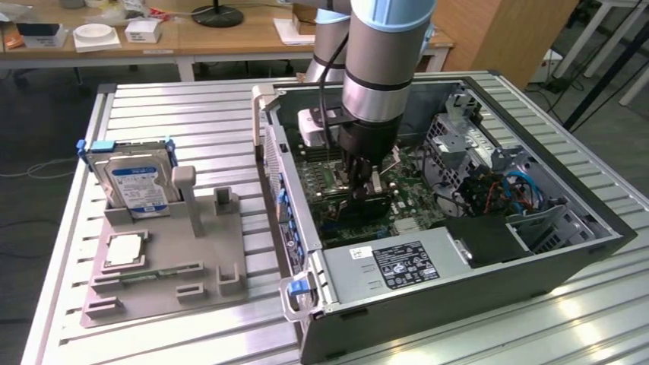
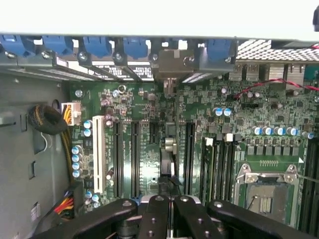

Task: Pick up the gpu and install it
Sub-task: 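Press down on the gpu until it lock into place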

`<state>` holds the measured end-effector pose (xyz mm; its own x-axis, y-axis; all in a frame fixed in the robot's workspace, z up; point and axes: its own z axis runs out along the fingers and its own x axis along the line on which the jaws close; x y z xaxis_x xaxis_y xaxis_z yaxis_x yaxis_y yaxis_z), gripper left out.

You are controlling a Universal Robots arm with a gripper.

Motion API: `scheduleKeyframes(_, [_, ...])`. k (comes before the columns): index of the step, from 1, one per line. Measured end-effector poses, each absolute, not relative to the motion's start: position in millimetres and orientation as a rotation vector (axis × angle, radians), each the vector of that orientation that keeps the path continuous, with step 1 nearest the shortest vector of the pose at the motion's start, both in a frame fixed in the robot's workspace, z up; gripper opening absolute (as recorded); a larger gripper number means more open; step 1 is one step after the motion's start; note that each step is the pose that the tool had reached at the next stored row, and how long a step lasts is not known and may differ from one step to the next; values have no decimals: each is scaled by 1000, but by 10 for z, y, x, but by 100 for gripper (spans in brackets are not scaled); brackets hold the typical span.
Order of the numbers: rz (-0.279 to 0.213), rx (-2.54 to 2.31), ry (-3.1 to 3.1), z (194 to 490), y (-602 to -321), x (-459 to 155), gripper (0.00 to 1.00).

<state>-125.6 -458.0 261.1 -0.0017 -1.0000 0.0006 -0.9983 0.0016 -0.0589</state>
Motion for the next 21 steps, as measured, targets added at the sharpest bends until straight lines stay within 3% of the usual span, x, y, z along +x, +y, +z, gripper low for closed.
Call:
scheduleKeyframes(11, [-68, -2192, 2196, 2734, -4582, -1288, 11])
scheduleKeyframes(21, [15, -2230, 2235, 2776, -4582, -1312, 11])
